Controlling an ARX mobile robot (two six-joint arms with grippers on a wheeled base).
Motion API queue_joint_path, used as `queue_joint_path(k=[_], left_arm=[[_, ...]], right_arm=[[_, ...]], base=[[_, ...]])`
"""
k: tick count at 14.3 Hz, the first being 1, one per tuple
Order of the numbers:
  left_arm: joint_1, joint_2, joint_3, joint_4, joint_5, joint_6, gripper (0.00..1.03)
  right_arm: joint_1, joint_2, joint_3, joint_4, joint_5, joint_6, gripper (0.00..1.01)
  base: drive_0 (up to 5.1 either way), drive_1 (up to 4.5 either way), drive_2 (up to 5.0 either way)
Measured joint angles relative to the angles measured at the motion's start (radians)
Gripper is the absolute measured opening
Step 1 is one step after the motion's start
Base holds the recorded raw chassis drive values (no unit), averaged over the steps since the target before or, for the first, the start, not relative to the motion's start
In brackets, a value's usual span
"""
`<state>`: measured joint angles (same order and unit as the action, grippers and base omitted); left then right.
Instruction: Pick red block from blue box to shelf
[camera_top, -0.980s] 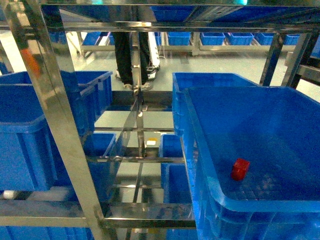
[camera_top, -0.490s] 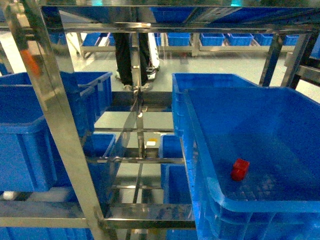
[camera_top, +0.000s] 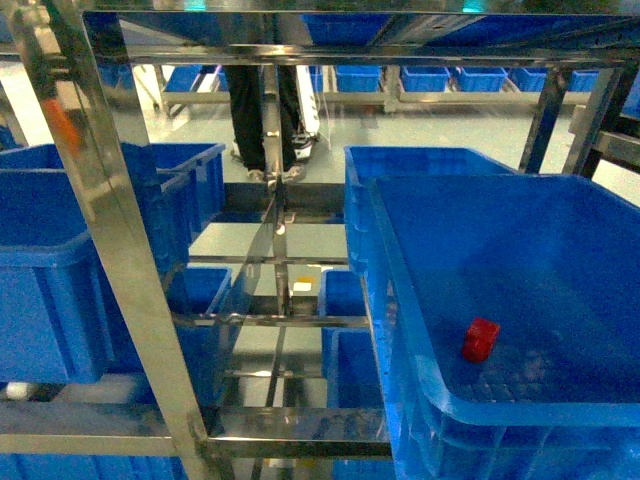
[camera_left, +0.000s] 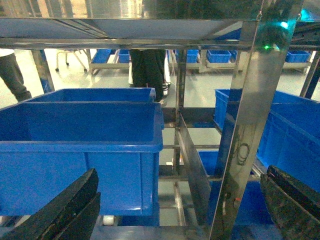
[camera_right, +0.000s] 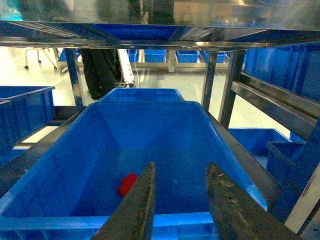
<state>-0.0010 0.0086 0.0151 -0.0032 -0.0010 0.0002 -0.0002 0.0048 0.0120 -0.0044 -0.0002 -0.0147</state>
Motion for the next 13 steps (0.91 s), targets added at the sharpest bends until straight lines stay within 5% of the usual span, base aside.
queue_joint_path(k=[3,8,13], left_arm=[[0.0,0.0,0.0,0.0,0.0,0.0,0.98],[0.0,0.0,0.0,0.0,0.0,0.0,0.98],[0.0,0.0,0.0,0.0,0.0,0.0,0.98]], right_arm=[[0.0,0.0,0.0,0.0,0.0,0.0,0.5],[0.0,0.0,0.0,0.0,0.0,0.001,0.97],[0.0,0.0,0.0,0.0,0.0,0.001,0.98]], base=[[0.0,0.0,0.0],[0.0,0.0,0.0],[0.0,0.0,0.0]])
